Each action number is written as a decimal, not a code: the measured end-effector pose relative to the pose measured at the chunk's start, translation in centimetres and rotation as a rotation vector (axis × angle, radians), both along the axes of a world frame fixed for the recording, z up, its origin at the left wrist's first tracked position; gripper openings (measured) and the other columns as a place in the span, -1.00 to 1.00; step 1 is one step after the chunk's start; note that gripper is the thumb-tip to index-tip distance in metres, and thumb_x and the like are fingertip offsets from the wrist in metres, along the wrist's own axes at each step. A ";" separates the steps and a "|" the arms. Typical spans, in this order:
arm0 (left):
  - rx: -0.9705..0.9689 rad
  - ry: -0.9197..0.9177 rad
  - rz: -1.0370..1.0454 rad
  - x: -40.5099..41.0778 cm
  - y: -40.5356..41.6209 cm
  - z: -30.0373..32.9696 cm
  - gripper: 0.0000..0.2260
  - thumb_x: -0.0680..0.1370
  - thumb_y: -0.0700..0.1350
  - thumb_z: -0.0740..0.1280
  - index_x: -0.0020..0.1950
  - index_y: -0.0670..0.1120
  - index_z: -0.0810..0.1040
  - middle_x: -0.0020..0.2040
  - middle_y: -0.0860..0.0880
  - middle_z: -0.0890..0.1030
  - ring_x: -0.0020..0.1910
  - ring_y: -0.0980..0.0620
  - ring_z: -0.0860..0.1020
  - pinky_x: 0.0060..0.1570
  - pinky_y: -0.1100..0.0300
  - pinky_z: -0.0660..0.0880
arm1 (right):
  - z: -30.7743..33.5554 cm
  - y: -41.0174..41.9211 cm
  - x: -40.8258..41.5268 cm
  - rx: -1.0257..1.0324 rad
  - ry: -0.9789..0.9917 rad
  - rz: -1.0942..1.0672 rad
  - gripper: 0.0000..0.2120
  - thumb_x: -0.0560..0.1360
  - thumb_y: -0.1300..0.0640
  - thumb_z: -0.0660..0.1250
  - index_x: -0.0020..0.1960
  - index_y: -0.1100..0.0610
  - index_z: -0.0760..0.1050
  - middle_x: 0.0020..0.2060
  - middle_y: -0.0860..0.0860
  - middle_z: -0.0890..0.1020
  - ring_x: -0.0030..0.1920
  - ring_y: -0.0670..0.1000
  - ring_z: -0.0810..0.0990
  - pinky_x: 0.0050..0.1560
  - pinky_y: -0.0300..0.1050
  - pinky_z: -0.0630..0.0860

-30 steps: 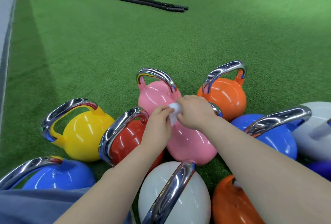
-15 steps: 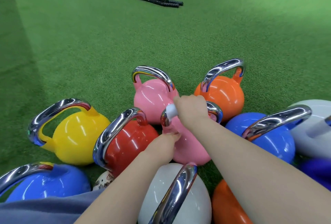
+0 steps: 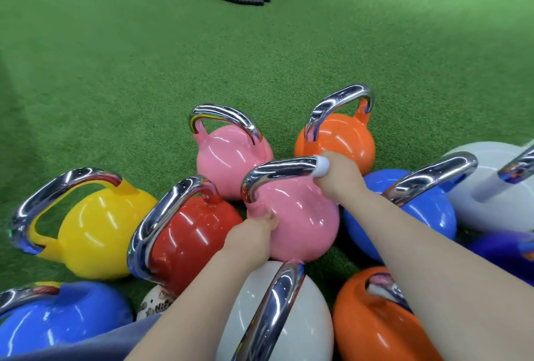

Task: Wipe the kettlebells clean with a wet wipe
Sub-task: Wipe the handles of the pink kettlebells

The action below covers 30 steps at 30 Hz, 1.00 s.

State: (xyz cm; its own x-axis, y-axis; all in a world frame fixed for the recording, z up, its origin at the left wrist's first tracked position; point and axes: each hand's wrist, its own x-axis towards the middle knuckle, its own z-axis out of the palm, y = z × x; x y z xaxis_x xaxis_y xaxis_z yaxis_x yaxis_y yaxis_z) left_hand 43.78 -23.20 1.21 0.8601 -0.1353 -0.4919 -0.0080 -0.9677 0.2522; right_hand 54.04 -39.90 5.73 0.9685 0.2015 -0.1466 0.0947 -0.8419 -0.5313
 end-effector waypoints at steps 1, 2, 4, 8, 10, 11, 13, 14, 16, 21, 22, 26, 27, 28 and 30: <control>0.011 0.011 0.005 0.2 0.0 0.0 -0.43 0.56 -0.27 0.14 0.52 0.01 0.05 0.54 0.01 -0.01 0.46 -0.06 0.20 0.35 0.06 0.29 | 0.6 0.6 -0.1 -0.069 -0.058 0.031 -0.91 0.47 0.16 0.23 -0.04 0.09 0.45 -0.08 0.09 0.60 -0.01 0.19 0.56 -0.19 -0.13 0.33; 0.015 0.012 0.009 0.3 0.0 0.2 -0.44 0.56 -0.27 0.13 0.52 0.01 0.06 0.54 0.02 0.01 0.46 -0.05 0.21 0.35 0.07 0.30 | 1.2 1.4 -0.3 -0.164 -0.141 0.086 -0.90 0.47 0.14 0.22 -0.02 0.09 0.45 -0.06 0.08 0.60 0.00 0.18 0.56 -0.19 -0.12 0.33; -0.010 -0.006 0.025 0.3 -0.1 0.4 -0.47 0.57 -0.27 0.13 0.51 0.02 0.10 0.53 0.03 0.08 0.43 -0.05 0.27 0.31 0.08 0.33 | 1.8 3.5 -0.8 -0.339 -0.322 0.202 -0.85 0.47 0.16 0.22 0.04 0.08 0.46 0.00 0.06 0.59 0.04 0.16 0.55 -0.15 -0.10 0.31; 0.076 0.026 0.051 0.1 -0.5 1.3 -0.61 0.61 -0.26 0.08 0.43 -0.08 0.29 0.37 -0.08 0.39 0.29 -0.10 0.41 0.22 0.12 0.38 | 2.0 8.2 -2.6 -0.412 -0.434 0.305 -0.77 0.50 0.25 0.17 0.13 0.10 0.45 0.07 0.04 0.58 0.11 0.13 0.51 0.07 -0.05 0.30; 0.128 0.050 0.057 0.1 -0.8 1.6 -0.70 0.62 -0.27 0.04 0.32 -0.16 0.38 0.25 -0.15 0.48 0.21 -0.12 0.45 0.15 0.12 0.37 | 1.9 9.4 -2.7 -0.411 -0.428 0.352 -0.78 0.49 0.26 0.19 0.10 0.11 0.45 0.04 0.03 0.56 0.07 0.12 0.50 0.07 -0.04 0.30; 0.139 0.026 0.041 0.0 -0.8 1.8 -0.70 0.61 -0.28 0.05 0.30 -0.16 0.40 0.22 -0.16 0.50 0.19 -0.13 0.47 0.12 0.11 0.38 | 1.6 9.5 -2.6 -0.415 -0.446 0.369 -0.79 0.47 0.24 0.22 0.08 0.10 0.47 0.00 0.02 0.57 0.04 0.11 0.52 0.06 -0.04 0.31; 0.078 -0.024 0.035 0.1 -0.7 1.7 -0.60 0.55 -0.30 0.09 0.37 -0.07 0.37 0.26 -0.09 0.50 0.19 -0.12 0.47 0.10 0.09 0.43 | 1.5 9.0 -2.3 -0.422 -0.589 0.327 -0.85 0.32 0.17 0.38 -0.11 0.03 0.55 -0.22 -0.01 0.62 -0.15 0.05 0.59 -0.04 -0.11 0.37; 0.027 -0.045 0.047 0.0 -0.5 1.7 -0.52 0.52 -0.30 0.10 0.42 0.00 0.32 0.32 -0.05 0.47 0.23 -0.11 0.46 0.14 0.08 0.44 | 1.5 8.5 -2.0 -0.423 -0.625 0.274 -0.85 0.20 0.13 0.45 -0.25 0.01 0.56 -0.36 -0.03 0.61 -0.30 0.02 0.59 -0.12 -0.15 0.40; -0.016 -0.026 0.032 0.2 -0.3 1.3 -0.43 0.49 -0.31 0.11 0.47 0.07 0.23 0.41 -0.02 0.37 0.29 -0.09 0.43 0.21 0.04 0.42 | 1.0 7.2 -1.3 -0.399 -0.623 0.224 -0.83 0.10 0.13 0.48 -0.36 0.02 0.53 -0.49 -0.03 0.58 -0.42 0.02 0.57 -0.20 -0.17 0.41; -0.038 0.007 0.013 0.2 -0.7 1.6 -0.43 0.52 -0.35 0.12 0.50 -0.04 0.12 0.54 -0.04 0.06 0.44 -0.04 0.25 0.36 0.12 0.26 | 0.1 3.8 -0.8 -0.218 -0.610 0.140 -0.78 0.04 0.17 0.47 -0.43 0.07 0.44 -0.53 0.01 0.52 -0.51 0.09 0.51 -0.37 -0.18 0.25; -0.052 0.000 0.026 0.1 -0.8 1.7 -0.43 0.52 -0.36 0.12 0.51 -0.06 0.12 0.54 -0.04 0.02 0.46 -0.03 0.21 0.38 0.13 0.23 | -0.1 3.1 -0.8 -0.161 -0.579 0.098 -0.84 0.16 0.19 0.43 -0.36 0.09 0.45 -0.45 0.04 0.56 -0.42 0.13 0.53 -0.35 -0.15 0.24; -0.121 -0.132 0.106 -0.2 -1.4 1.8 -0.50 0.54 -0.32 0.13 0.46 -0.04 0.25 0.51 -0.02 0.17 0.46 0.03 0.20 0.39 0.21 0.16 | -1.1 1.0 -0.7 0.145 -0.228 -0.125 -0.97 0.43 0.17 0.24 -0.15 0.12 0.45 -0.19 0.09 0.60 -0.15 0.18 0.53 -0.21 -0.04 0.38; -0.143 -0.169 0.121 -0.2 -1.5 1.9 -0.51 0.53 -0.33 0.12 0.45 -0.03 0.27 0.50 -0.02 0.19 0.46 0.05 0.19 0.38 0.24 0.13 | -1.5 1.0 -0.9 0.240 -0.198 -0.186 -0.96 0.44 0.17 0.24 -0.15 0.12 0.45 -0.20 0.08 0.59 -0.16 0.18 0.52 -0.21 -0.04 0.39; -0.167 -0.200 0.128 -0.1 -1.7 2.0 -0.50 0.52 -0.34 0.12 0.44 -0.04 0.29 0.50 -0.01 0.21 0.46 0.06 0.19 0.37 0.27 0.11 | -2.0 1.2 -1.0 0.321 -0.184 -0.253 -0.97 0.44 0.16 0.26 -0.17 0.11 0.45 -0.24 0.07 0.59 -0.18 0.17 0.51 -0.22 -0.05 0.38; -0.226 -0.232 0.144 0.2 -2.0 2.3 -0.48 0.50 -0.38 0.12 0.43 -0.04 0.32 0.47 0.00 0.26 0.45 0.07 0.22 0.36 0.33 0.08 | -2.8 1.4 -1.0 0.457 -0.143 -0.371 -0.94 0.42 0.18 0.27 -0.22 0.09 0.42 -0.33 0.02 0.53 -0.24 0.13 0.46 -0.28 -0.09 0.34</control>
State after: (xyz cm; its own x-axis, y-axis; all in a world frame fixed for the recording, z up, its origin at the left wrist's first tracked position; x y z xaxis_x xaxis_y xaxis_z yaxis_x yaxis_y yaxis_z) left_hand 44.02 -25.20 3.48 0.9636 -0.0878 -0.2525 0.0420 -0.8832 0.4672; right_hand 53.00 -38.52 2.97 0.9899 -0.1412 0.0124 -0.0638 -0.5220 -0.8506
